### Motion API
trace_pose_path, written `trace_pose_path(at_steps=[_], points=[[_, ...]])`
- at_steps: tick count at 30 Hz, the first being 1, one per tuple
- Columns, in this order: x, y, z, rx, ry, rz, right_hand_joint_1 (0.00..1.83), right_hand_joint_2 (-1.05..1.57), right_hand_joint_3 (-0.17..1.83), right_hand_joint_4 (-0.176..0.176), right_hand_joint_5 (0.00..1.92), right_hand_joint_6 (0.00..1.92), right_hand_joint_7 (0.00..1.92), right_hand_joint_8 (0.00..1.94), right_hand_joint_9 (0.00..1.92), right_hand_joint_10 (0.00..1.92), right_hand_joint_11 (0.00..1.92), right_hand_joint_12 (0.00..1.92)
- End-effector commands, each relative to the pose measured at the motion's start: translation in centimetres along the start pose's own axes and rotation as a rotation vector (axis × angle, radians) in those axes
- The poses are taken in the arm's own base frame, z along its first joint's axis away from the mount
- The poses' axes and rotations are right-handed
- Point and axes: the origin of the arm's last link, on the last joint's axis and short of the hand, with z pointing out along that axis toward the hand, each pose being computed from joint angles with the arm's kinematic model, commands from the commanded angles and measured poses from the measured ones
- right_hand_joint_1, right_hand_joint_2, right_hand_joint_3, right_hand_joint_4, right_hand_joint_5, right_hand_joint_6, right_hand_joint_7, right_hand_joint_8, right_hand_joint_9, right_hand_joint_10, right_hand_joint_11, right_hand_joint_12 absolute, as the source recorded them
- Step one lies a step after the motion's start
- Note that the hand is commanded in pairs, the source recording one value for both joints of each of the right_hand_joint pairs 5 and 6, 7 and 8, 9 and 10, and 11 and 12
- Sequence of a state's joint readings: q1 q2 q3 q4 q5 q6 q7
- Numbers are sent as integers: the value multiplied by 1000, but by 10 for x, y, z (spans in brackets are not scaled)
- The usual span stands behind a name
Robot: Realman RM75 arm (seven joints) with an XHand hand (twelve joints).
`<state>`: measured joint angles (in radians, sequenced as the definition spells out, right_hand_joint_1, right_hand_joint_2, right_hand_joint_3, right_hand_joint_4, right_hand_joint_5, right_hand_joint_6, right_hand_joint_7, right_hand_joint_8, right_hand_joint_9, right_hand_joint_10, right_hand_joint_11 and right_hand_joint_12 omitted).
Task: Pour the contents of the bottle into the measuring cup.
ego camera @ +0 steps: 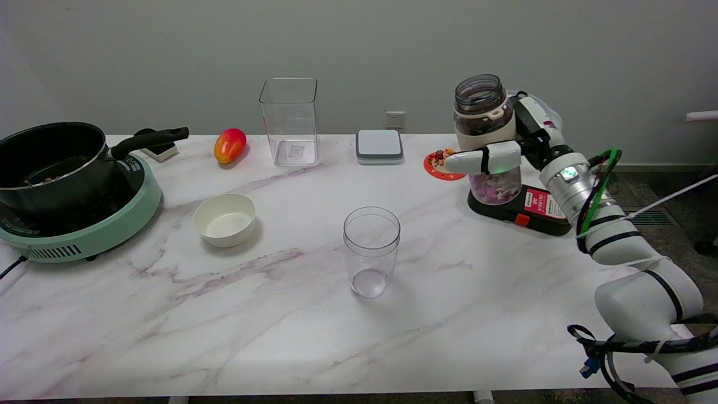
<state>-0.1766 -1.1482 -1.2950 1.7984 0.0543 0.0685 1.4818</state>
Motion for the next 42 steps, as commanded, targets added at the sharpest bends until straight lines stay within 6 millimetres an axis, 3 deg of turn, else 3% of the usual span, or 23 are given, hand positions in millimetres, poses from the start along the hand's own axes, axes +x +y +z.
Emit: trace_pose_path(at_steps=[1,16,29,42], points=[[31,-4,-32,64,86,-135,1310,1571,189,0,1920,1920,1920,1920,1731,1731,1349,1349],[31,11,-63,77,52,-219,1314,1571,197,0,1920,1920,1920,1920,1728,1728,1346,1346],[30,4,-60,104,48,-318,1315,1571,209,0,1920,1920,1920,1920,1719,1719,1341,1341],[10,-19,-53,205,16,-387,1315,1571,220,0,1920,1920,1920,1920,1716,1716,1336,1336]])
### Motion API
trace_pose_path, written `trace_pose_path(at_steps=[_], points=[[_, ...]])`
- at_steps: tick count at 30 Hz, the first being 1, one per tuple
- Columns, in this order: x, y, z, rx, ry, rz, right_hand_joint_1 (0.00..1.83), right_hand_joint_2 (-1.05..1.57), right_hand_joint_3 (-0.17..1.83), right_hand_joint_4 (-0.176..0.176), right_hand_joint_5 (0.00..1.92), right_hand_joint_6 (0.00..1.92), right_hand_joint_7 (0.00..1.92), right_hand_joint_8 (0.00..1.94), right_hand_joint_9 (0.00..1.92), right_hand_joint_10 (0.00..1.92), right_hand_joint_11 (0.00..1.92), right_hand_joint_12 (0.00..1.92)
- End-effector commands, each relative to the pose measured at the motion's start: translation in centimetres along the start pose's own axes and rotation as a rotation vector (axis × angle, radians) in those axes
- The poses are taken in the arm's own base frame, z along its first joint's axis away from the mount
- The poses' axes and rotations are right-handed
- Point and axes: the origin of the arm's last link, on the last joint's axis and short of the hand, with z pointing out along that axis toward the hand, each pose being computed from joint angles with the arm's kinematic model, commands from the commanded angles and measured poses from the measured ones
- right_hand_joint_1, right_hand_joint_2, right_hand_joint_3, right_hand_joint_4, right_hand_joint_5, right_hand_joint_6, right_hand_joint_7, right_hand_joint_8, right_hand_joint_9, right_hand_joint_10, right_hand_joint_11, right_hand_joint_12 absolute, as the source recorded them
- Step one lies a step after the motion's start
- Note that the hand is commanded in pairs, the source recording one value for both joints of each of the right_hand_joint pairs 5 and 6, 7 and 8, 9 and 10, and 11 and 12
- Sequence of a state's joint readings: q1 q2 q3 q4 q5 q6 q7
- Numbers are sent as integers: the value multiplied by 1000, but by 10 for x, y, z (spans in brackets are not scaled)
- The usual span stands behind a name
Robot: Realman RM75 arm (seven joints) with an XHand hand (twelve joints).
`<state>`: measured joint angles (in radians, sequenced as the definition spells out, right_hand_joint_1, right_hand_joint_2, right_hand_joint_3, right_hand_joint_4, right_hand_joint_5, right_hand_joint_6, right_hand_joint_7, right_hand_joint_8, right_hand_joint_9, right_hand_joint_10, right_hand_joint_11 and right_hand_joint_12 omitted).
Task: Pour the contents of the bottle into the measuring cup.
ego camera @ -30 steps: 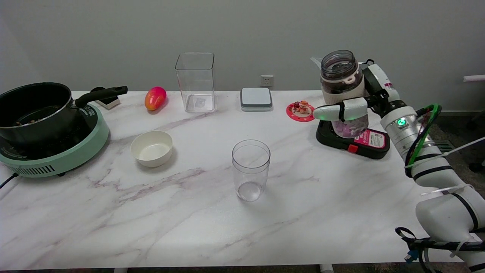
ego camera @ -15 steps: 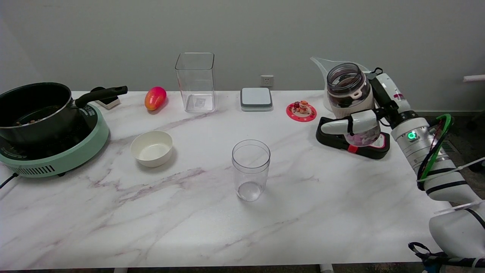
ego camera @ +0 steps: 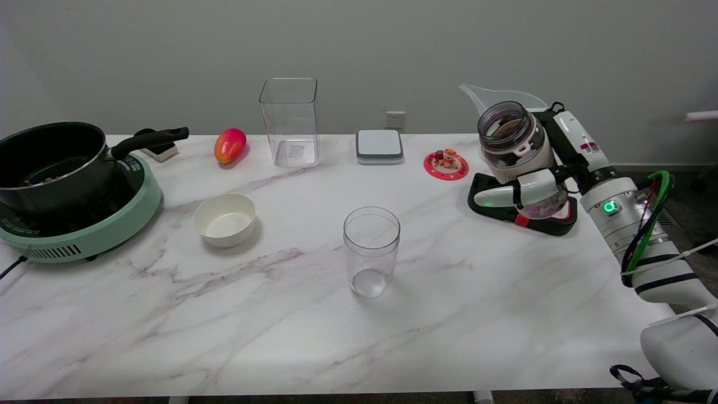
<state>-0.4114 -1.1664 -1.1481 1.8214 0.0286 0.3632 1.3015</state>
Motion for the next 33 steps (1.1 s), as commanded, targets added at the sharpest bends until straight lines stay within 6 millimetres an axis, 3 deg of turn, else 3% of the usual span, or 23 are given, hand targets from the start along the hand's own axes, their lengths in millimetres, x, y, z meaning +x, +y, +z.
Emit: trace_pose_path(at_steps=[1,20,33], points=[[-10,-26,6,112,-20,-105,1315,1571,222,0,1920,1920,1920,1920,1716,1716,1336,1336],[-40,-57,30,271,-61,-400,1343,1536,245,0,1920,1920,1920,1920,1694,1694,1323,1323],[-54,-68,22,331,-34,-513,1342,1533,251,0,1920,1920,1920,1920,1696,1696,1320,1320]])
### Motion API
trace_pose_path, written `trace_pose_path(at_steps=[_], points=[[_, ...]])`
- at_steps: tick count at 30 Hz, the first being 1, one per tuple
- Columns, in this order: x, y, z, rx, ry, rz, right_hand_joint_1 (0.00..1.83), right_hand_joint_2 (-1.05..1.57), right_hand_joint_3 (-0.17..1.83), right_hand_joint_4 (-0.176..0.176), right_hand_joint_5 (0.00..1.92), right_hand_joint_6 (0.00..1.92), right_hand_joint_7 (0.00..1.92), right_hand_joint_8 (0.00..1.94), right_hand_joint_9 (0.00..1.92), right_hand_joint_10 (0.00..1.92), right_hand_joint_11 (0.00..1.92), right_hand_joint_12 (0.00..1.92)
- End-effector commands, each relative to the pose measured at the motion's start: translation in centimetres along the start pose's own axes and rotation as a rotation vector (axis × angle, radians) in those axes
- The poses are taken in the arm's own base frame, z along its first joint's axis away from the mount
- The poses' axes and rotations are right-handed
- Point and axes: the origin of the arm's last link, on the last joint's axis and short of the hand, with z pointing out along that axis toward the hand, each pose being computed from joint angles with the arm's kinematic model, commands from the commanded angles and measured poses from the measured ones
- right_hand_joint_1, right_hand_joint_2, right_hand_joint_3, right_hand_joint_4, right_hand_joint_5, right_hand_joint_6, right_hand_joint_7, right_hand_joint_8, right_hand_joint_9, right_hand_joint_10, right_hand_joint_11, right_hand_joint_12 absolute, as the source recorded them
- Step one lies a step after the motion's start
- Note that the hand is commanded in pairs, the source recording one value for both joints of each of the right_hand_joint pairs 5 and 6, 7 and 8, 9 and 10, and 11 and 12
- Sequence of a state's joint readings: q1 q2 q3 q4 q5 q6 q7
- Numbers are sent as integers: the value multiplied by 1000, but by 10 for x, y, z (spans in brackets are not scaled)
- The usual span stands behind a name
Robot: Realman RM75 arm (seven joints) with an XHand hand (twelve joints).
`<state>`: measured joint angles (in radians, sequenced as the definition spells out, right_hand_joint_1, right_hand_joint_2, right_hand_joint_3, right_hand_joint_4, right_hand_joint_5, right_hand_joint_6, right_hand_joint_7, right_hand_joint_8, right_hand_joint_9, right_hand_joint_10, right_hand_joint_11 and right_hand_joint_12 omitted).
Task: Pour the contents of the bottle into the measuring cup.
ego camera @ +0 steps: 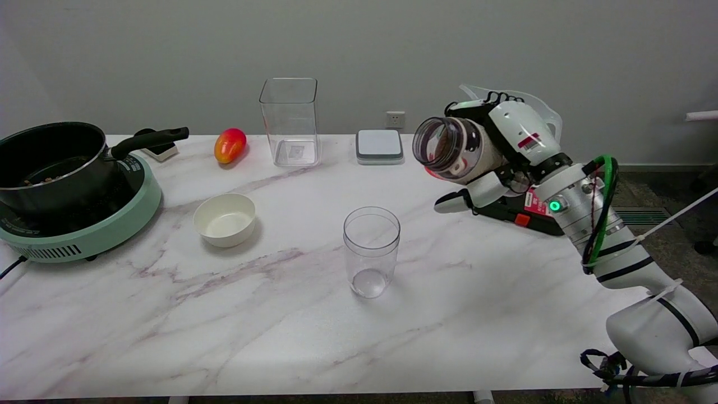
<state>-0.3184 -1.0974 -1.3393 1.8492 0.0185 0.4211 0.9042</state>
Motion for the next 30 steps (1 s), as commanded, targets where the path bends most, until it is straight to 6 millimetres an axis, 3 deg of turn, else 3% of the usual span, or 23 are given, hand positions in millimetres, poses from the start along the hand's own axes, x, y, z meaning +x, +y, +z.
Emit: trace_pose_path(at_steps=[1,30], points=[[-14,-25,3,101,18,-196,1341,1534,252,0,1920,1920,1920,1920,1697,1697,1321,1321],[-18,-32,8,202,21,-366,1341,1519,251,0,1920,1920,1920,1920,1683,1683,1312,1312]])
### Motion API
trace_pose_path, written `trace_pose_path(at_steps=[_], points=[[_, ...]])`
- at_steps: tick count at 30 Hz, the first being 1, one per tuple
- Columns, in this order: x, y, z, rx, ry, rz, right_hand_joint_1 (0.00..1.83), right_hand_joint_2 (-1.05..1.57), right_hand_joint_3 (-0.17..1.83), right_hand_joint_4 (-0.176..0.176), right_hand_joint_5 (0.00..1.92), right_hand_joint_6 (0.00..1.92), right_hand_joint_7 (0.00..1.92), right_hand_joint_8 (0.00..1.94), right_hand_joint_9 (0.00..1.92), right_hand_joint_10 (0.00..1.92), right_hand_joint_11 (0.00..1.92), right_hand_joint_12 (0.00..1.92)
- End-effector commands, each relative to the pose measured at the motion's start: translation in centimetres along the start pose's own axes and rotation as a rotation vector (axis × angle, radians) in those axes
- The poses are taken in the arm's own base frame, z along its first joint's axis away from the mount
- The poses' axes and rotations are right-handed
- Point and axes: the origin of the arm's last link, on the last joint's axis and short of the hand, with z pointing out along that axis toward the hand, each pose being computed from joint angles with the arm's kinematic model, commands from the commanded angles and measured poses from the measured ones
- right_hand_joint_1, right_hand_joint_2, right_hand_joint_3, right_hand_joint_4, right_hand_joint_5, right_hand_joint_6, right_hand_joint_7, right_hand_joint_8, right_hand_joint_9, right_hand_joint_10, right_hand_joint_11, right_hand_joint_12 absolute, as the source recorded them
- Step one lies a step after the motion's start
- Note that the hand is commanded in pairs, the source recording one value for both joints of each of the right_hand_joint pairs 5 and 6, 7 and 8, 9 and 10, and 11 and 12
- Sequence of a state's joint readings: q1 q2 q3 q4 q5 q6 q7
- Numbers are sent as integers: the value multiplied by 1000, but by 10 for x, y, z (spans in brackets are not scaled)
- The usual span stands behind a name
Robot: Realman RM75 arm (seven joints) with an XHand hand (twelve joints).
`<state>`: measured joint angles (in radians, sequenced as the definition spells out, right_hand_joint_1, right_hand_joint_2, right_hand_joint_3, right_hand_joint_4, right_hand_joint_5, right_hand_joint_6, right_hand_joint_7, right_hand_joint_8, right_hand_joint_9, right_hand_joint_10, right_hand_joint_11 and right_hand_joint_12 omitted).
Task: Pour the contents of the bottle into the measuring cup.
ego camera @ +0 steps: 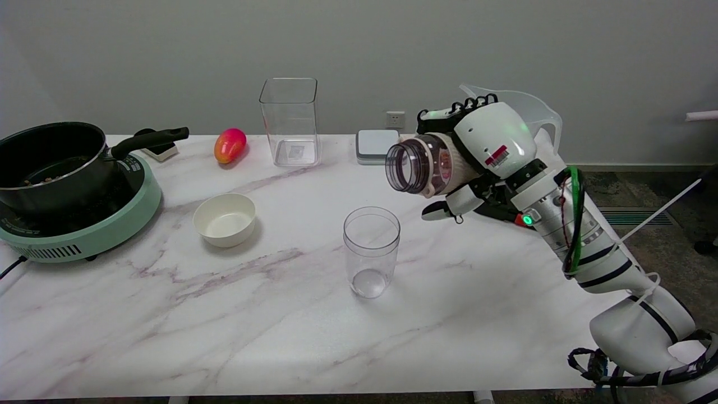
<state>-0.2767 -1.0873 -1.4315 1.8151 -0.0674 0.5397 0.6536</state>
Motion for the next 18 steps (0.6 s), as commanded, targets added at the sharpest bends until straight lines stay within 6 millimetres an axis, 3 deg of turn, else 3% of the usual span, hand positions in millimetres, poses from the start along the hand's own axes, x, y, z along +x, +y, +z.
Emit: trace_pose_path(at_steps=[1,18], points=[[-2,-6,3,50,-3,-92,1341,1519,251,0,1920,1920,1920,1920,1683,1683,1312,1312],[-7,-8,2,90,-25,-183,1347,1502,259,0,1920,1920,1920,1920,1679,1679,1308,1308]])
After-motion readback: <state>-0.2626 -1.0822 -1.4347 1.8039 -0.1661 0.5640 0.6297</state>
